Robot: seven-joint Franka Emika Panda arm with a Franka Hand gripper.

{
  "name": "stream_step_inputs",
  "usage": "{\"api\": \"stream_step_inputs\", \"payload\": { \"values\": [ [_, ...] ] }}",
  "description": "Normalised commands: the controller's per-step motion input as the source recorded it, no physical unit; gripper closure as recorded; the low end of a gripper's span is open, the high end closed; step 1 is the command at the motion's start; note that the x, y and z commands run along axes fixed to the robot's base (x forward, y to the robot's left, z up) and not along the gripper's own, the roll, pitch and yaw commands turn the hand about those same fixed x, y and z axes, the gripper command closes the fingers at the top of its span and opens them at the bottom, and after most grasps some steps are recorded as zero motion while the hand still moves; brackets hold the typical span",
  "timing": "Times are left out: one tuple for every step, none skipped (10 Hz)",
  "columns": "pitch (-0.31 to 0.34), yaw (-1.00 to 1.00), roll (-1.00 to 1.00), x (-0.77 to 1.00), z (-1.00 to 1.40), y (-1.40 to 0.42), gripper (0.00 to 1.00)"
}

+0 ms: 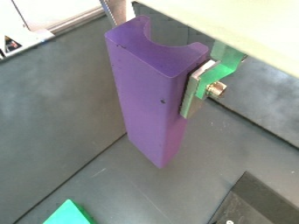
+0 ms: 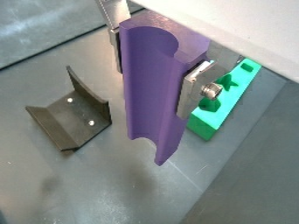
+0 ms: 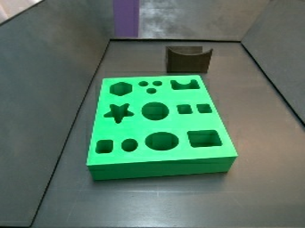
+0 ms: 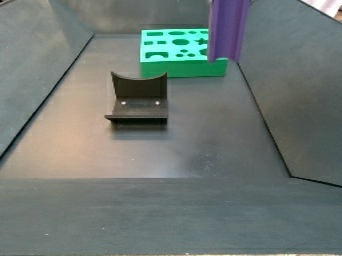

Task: Pick up the arch object. Move up. Place the arch object on the fixture. Regrasp the arch object. Rotate the arch object. Move to above the board. Insert the arch object.
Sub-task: Move to above the board.

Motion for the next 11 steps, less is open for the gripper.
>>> {"api": "stream_step_inputs", "payload": {
  "values": [
    [0.052, -0.01, -0.09, -0.01, 1.0, -0.04, 1.0],
    [0.053, -0.02, -0.1, 0.0, 1.0, -0.03, 1.0],
    [0.054, -0.02, -0.1, 0.0, 0.98, -0.03, 1.0],
    [0.048, -0.02, -0.11, 0.0, 0.78, -0.01, 1.0],
    [0.046, -0.02, -0.11, 0.0, 0.63, 0.0, 1.0],
    [0.044, -0.02, -0.12, 0.0, 0.49, 0.0, 1.0],
    [0.042, -0.02, -0.12, 0.0, 0.34, 0.01, 1.0],
    [-0.016, -0.18, 0.15, 0.26, 0.05, -1.0, 1.0],
    [-0.016, -0.17, 0.18, 0.26, 0.01, -1.0, 1.0],
    [0.001, -0.06, 0.17, 0.28, 0.01, -1.0, 1.0],
    [0.017, -0.04, 0.12, 0.29, 0.01, -1.0, 1.0]
  ]
}}
